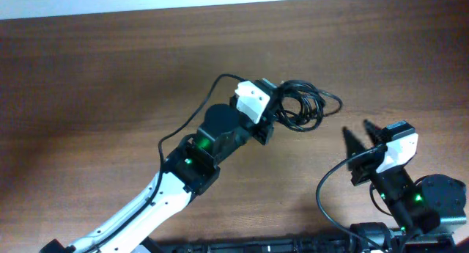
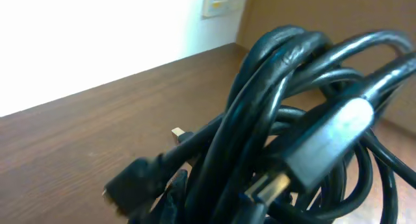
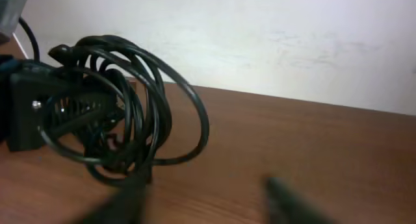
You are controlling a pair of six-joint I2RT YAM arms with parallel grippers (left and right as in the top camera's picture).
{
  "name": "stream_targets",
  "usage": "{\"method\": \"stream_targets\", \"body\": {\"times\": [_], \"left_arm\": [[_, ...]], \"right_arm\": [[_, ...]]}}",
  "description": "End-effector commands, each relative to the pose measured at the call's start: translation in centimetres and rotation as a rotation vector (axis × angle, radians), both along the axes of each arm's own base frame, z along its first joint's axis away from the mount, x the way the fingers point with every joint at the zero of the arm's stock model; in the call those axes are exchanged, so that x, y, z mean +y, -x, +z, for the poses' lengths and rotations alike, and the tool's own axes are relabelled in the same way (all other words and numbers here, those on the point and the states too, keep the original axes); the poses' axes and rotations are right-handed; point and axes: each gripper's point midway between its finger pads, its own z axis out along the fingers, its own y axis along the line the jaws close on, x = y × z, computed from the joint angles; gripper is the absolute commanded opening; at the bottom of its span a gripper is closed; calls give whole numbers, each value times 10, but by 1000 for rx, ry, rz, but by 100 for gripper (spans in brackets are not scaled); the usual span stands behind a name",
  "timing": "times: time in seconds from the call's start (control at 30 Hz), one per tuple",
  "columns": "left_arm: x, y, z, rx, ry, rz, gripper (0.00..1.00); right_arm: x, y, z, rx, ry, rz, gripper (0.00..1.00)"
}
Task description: Untangle cables
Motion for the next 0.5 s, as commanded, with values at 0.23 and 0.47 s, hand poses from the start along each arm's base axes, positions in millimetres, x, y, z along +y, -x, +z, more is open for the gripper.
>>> {"method": "stream_targets", "body": {"times": [0.23,0.47], "left_arm": [[-30,51,17,-190,-53,-387,0],[-37,71,24,-203,-10,-506,0]], "right_arm": [[23,11,10,-71,93,164,97],[24,12,10,-79,113,169,48]]}}
